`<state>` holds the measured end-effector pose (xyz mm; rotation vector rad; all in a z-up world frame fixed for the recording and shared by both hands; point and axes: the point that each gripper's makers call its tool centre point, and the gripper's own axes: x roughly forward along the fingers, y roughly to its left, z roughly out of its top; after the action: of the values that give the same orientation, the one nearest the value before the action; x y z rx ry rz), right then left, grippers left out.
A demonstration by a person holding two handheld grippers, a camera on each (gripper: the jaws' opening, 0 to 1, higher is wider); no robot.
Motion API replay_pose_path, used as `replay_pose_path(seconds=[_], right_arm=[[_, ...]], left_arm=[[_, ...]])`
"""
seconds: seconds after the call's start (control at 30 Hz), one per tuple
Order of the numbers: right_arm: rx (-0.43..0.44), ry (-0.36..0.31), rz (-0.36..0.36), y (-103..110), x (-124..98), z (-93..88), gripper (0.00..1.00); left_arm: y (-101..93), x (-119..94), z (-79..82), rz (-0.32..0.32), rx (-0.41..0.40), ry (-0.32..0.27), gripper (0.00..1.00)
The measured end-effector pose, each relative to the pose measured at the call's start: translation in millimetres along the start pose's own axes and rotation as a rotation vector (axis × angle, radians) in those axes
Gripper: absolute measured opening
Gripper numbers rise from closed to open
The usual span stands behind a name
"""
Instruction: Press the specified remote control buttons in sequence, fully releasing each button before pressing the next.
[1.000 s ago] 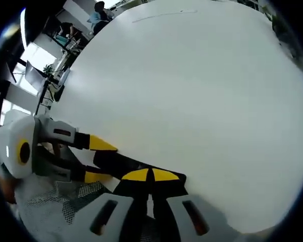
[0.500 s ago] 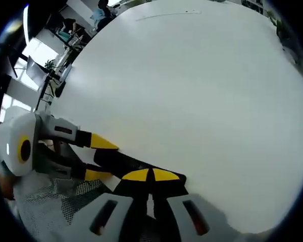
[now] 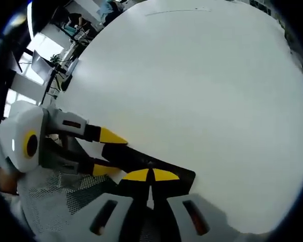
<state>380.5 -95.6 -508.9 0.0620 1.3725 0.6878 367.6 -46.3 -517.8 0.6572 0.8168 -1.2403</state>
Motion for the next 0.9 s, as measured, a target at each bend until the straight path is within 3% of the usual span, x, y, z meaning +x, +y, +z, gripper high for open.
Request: replay_pose_path(seconds=[0.3,0.9], right_arm=[[-0.017,0.033,-0.004,2.1,3.5,-6.4,0.00],[-0.008,0.006,0.001,0.3,5.1,-5.8,0.00]], left_arm=[[-0.8,0.1,0.3,0.000,-0.003,-0.007,0.26],[-1.3,0.3,0.7,-0.002,-0.003,-0.007,0.24]])
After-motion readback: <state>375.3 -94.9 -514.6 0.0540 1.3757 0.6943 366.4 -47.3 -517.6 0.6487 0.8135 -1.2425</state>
